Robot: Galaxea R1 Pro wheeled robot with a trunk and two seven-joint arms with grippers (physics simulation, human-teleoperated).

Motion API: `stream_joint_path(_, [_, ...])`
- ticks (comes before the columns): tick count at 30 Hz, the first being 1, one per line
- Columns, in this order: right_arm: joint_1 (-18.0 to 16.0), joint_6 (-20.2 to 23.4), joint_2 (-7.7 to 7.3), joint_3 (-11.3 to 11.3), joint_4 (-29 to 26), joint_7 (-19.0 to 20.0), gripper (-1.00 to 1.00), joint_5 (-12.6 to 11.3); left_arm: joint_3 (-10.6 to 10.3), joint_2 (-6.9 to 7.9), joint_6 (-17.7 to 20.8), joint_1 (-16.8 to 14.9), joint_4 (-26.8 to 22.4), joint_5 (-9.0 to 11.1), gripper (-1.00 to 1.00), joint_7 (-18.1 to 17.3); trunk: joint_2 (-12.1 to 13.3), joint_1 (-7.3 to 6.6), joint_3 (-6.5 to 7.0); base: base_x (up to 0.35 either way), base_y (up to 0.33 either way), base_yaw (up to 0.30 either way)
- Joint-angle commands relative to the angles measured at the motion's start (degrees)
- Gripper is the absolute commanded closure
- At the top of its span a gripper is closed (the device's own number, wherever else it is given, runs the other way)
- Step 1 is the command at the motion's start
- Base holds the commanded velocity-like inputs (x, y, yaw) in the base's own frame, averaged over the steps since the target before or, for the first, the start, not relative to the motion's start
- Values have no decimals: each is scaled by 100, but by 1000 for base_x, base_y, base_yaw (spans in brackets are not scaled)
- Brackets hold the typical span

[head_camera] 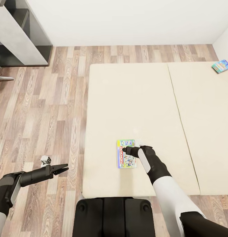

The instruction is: Put all the toys in the child's room - the three board games (two on the bed and one on the table), the two jigsaw puzzles on the table, and the tennis ball on the table - inside the toy box on the table in the child's room.

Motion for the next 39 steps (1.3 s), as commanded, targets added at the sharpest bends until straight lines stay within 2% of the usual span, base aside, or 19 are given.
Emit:
stream_joint_path(1, [-1, 23, 2, 0, -8, -50, -100, -62, 0, 1, 61, -1, 0, -2, -100, -23, -9, 3, -6, 0, 70, 0])
stream_joint_path(39, [-1, 24, 2, 0, -14, -37, -100, -62, 0, 1, 61, -1, 0, -7, -100, -14, -9, 3, -6, -9, 52, 0])
